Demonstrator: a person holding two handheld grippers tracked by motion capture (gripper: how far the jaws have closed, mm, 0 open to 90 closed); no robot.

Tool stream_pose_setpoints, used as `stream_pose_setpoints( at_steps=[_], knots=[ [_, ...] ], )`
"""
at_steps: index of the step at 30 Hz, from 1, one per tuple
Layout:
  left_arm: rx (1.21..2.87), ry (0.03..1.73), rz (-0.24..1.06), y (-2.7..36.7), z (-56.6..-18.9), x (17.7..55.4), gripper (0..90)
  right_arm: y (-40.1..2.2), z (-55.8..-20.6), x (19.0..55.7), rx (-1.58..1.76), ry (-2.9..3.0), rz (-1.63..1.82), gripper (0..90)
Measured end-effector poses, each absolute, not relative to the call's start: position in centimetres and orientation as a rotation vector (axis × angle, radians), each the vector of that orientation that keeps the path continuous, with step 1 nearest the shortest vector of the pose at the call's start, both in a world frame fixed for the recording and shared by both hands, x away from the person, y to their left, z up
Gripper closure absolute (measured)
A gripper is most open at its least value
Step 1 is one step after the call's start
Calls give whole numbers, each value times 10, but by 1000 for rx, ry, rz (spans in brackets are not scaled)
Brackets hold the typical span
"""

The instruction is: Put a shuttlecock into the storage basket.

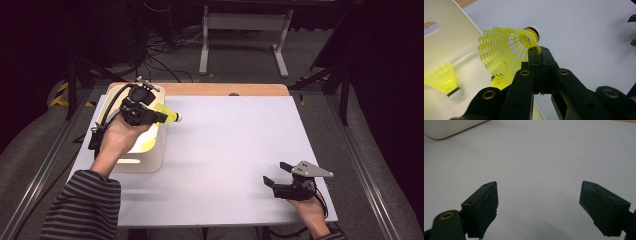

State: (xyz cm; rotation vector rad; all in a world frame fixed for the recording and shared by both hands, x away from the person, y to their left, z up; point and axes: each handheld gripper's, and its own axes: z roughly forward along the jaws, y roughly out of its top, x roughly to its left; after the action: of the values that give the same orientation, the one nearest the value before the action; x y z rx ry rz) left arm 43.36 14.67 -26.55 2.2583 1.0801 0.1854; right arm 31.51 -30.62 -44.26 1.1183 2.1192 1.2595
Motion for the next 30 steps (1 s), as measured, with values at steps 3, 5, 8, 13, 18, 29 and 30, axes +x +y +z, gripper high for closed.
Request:
stream_pose_setpoints(
  at_steps=[3,5,8,13,18,29,30],
  knots=[
    [2255,1088,190,150,-265,434,896,-306,-443,315,1118,2121,1259,162],
    [2249,1094,190,152,-266,435,896,-306,-443,315,1117,2120,1259,161],
    [2246,1098,191,154,-265,435,896,-306,-443,315,1120,2120,1259,162],
    [2238,1104,194,156,-265,435,896,-306,-443,315,1118,2120,1259,162],
    [2231,1116,203,160,-266,435,896,-306,-443,315,1119,2121,1259,162],
    [2210,1137,202,171,-266,434,896,-306,-443,315,1120,2122,1258,162],
    [2208,1136,202,172,-266,434,896,-306,-443,315,1123,2123,1258,161]
  ],
)
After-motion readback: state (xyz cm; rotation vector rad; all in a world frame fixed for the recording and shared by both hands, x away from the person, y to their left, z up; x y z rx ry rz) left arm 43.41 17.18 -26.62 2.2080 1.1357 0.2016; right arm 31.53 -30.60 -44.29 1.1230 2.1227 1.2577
